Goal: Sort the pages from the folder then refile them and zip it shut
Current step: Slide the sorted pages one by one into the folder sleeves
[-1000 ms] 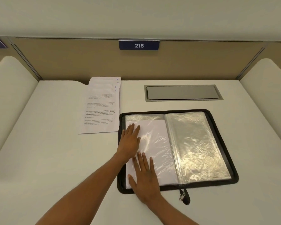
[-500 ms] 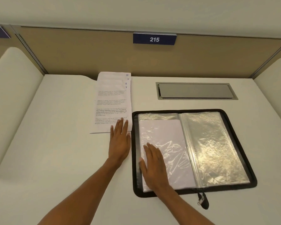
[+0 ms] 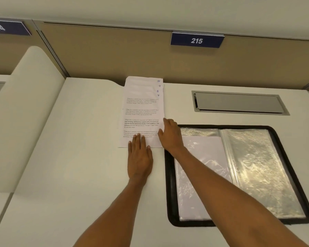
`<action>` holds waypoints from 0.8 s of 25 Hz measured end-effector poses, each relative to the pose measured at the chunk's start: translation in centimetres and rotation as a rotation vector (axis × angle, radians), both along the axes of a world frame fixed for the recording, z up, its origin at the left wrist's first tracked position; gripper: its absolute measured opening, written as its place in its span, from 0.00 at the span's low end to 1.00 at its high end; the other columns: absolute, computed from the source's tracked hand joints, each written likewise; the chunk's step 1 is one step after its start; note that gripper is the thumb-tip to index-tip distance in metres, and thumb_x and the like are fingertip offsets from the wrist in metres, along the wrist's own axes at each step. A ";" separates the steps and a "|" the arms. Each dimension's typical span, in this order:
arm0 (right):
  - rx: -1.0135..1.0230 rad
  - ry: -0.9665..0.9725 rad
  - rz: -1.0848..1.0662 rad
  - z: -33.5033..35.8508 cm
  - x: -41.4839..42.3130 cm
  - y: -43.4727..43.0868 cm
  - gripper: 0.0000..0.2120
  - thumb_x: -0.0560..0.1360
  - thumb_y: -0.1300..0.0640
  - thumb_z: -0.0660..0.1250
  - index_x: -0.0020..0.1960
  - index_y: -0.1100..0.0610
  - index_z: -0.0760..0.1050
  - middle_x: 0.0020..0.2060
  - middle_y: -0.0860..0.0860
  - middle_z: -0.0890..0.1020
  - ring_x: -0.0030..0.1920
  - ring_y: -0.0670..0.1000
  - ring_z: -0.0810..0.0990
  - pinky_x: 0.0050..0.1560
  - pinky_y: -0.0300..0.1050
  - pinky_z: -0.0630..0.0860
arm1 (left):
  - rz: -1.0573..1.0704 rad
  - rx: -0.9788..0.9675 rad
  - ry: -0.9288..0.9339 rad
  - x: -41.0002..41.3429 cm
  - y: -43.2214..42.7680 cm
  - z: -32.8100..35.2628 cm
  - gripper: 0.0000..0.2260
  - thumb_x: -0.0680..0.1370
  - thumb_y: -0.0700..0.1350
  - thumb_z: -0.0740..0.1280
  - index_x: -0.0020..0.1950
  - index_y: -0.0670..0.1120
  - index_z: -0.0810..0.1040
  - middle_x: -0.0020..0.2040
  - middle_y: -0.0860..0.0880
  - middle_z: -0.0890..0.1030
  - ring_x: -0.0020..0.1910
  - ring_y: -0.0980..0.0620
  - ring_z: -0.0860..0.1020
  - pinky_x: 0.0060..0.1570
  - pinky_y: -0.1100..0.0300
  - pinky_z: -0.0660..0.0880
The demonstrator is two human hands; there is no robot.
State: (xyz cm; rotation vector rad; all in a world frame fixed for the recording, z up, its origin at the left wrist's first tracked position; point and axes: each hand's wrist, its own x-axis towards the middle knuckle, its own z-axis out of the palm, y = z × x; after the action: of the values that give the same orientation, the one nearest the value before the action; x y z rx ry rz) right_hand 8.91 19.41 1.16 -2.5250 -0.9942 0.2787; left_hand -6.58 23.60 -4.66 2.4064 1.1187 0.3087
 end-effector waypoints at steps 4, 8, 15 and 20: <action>-0.109 -0.003 -0.065 -0.8 2.1 2.3 0.14 0.83 0.50 0.63 0.60 0.61 0.75 0.55 0.57 0.78 0.57 0.57 0.77 0.57 0.53 0.77 | 0.006 0.052 -0.003 0.0 0.0 -0.3 0.25 0.87 0.49 0.51 0.84 0.42 0.60 0.84 0.45 0.60 0.84 0.47 0.55 0.83 0.50 0.46; 0.079 0.115 -0.244 -0.7 2.3 3.2 0.09 0.80 0.54 0.70 0.57 0.57 0.77 0.51 0.53 0.83 0.50 0.54 0.81 0.51 0.53 0.81 | 0.002 0.099 -0.009 0.1 0.1 -0.6 0.25 0.87 0.49 0.51 0.83 0.41 0.61 0.83 0.43 0.62 0.83 0.46 0.57 0.83 0.49 0.47; 0.104 -0.064 -0.253 -0.5 1.2 3.7 0.03 0.78 0.61 0.69 0.46 0.55 0.79 0.41 0.51 0.81 0.41 0.51 0.79 0.42 0.51 0.80 | 0.009 0.085 0.013 0.2 0.0 -0.6 0.25 0.87 0.50 0.50 0.84 0.42 0.59 0.84 0.44 0.60 0.84 0.46 0.56 0.83 0.49 0.46; 0.170 -0.168 -0.162 -0.6 0.0 3.8 0.03 0.78 0.59 0.70 0.48 0.56 0.76 0.43 0.51 0.78 0.42 0.51 0.76 0.39 0.47 0.78 | 0.002 0.093 0.027 0.2 0.0 -0.8 0.28 0.87 0.53 0.44 0.84 0.42 0.59 0.84 0.44 0.59 0.84 0.46 0.55 0.83 0.48 0.48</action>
State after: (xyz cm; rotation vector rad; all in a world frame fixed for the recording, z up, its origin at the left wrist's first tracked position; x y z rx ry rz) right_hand 8.89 23.22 0.60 -2.4839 -0.8281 -0.0636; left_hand -6.42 23.62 -5.48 2.4978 1.1429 0.3366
